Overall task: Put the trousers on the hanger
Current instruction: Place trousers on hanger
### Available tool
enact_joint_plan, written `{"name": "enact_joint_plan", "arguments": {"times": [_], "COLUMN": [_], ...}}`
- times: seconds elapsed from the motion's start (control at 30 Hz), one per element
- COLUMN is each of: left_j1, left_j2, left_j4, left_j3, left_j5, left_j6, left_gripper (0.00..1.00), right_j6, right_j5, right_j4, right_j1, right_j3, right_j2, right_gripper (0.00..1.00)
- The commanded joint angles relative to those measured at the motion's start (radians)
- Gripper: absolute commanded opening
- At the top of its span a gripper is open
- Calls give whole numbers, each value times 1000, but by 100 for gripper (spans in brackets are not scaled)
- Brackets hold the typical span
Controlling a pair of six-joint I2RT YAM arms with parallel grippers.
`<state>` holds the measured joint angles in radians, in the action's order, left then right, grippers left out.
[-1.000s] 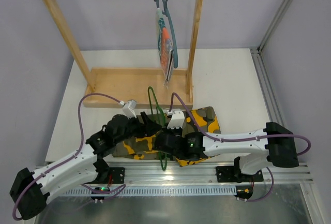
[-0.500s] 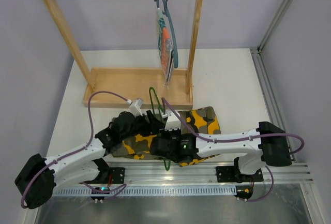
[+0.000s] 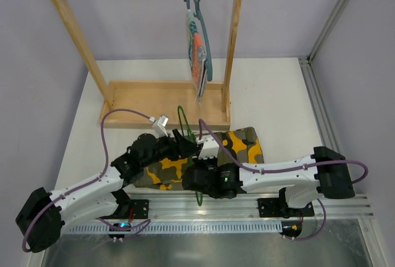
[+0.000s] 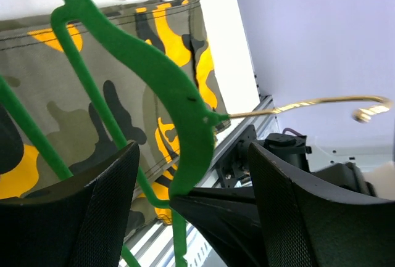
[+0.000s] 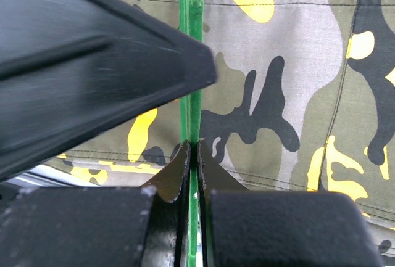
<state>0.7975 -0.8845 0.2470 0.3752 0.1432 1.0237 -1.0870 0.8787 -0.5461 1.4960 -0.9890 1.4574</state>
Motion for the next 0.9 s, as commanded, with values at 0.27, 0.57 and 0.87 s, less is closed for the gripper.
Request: {"name": "enact_joint_plan", "arguments": {"times": [0.27,0.57,0.87], "left_j1": [3,2,2], "left_j2": [-88,-157,-163], "left_j4": [97,87,55], "left_j3": [-5,14,19], "left_j5": [36,44,41], "left_j6": [-5,-17,-20], "left_gripper": [66,56,10], "right_j6": [15,33,7], "right_j5": [68,75,48], "right_j4": [11,-29,-34], "right_j1": [6,17,21], "right_j3": [-72,-137,-135], "right_j2": [3,60,74], "right_gripper": [4,4,8]}}
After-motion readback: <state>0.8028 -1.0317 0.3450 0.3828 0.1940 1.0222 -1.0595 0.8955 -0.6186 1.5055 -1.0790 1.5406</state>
